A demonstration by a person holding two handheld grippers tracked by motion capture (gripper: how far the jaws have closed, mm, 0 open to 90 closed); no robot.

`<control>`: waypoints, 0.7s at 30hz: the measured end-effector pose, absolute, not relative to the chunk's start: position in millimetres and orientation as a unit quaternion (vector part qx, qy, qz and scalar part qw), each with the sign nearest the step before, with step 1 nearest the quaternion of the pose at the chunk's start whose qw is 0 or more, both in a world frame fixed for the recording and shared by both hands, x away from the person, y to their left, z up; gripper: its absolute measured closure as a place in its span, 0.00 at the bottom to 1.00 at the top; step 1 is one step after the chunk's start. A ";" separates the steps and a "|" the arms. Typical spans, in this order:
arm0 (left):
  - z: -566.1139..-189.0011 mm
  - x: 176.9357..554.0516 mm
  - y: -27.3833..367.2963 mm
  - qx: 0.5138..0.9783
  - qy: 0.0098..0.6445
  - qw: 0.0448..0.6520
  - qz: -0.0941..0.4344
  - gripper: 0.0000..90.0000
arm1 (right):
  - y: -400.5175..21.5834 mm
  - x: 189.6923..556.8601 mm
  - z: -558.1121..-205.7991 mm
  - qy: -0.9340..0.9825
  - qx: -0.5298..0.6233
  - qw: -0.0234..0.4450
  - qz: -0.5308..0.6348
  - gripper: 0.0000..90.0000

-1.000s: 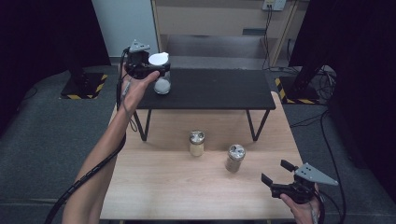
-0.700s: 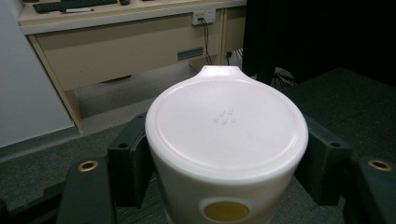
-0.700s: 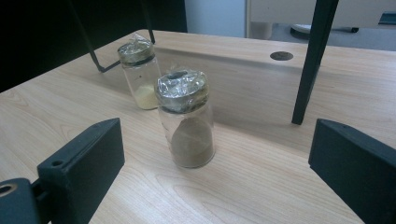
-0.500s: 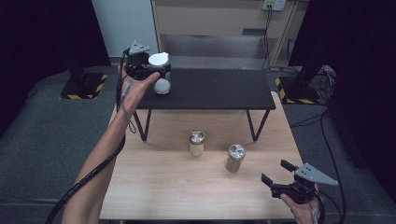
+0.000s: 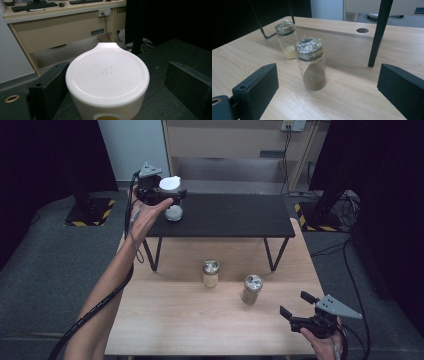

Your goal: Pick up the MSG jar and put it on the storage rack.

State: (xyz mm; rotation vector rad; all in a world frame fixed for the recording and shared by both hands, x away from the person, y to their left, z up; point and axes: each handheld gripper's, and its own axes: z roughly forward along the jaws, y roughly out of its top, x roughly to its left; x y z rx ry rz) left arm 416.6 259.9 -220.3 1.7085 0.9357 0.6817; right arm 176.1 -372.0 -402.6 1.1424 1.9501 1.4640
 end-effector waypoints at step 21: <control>-197.6 390.7 283.6 0.695 0.359 0.551 0.291 0.06 | -372.1 177.3 -402.6 0.708 0.412 0.220 0.530 0.05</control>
